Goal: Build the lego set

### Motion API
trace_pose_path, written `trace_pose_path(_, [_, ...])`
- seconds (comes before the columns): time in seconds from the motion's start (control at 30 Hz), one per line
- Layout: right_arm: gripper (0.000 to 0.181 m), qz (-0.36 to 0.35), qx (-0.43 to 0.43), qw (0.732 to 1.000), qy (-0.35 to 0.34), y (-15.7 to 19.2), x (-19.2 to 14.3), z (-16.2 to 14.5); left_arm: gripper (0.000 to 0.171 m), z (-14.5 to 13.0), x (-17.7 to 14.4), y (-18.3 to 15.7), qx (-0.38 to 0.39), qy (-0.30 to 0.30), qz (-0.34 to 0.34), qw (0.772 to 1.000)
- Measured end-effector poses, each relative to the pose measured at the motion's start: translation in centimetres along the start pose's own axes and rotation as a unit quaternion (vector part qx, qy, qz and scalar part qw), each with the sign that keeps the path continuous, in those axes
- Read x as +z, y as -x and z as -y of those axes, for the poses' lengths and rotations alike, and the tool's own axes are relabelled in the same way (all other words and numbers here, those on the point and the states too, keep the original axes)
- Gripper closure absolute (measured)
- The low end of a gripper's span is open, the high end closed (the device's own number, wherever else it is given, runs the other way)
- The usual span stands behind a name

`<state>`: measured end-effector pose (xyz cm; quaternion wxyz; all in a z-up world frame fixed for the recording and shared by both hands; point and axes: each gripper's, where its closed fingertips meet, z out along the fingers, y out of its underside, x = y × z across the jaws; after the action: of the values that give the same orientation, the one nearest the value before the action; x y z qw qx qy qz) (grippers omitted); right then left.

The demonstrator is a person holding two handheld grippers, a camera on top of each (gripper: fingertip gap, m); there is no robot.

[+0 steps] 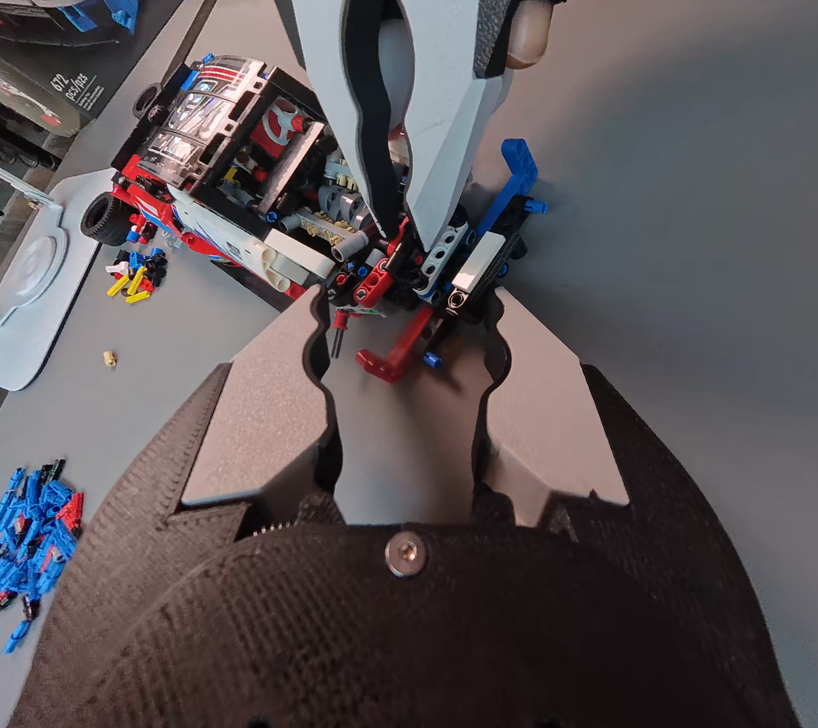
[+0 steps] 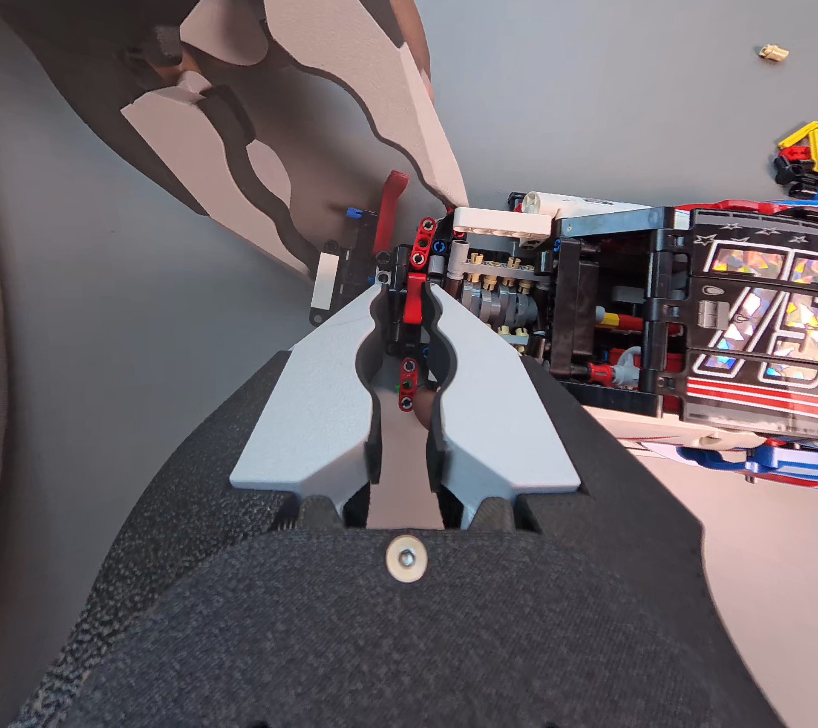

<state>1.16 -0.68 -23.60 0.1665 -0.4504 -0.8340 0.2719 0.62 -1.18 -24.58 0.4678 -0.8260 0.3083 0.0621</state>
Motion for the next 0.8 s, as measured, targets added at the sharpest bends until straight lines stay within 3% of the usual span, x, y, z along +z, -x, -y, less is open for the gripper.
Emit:
trace_pose_path(0.2, [0.169, -0.019, -0.002, 1.0, -0.002, -0.1, 0.0, 0.1, 0.088, 0.4, -0.5, -1.0, -0.054, -0.014, -0.058, 0.997])
trace_pose_path(0.3, [0.169, -0.015, 0.007, 1.0, -0.008, -0.1, -0.1, 0.1, 0.09, 0.5, -1.2, -0.7, -0.08, -0.027, -0.079, 0.993])
trace_pose_path(0.53, [0.169, -0.009, -0.004, 1.0, 0.002, 0.0, 0.0, 0.0, 0.091, -1.1, -0.2, -0.3, -0.143, 0.008, -0.112, 0.983])
trace_pose_path(0.8, [0.169, 0.001, 0.006, 1.0, -0.003, 0.0, -0.1, -0.1, 0.094, -1.2, 0.1, -0.4, -0.116, 0.02, -0.074, 0.99])
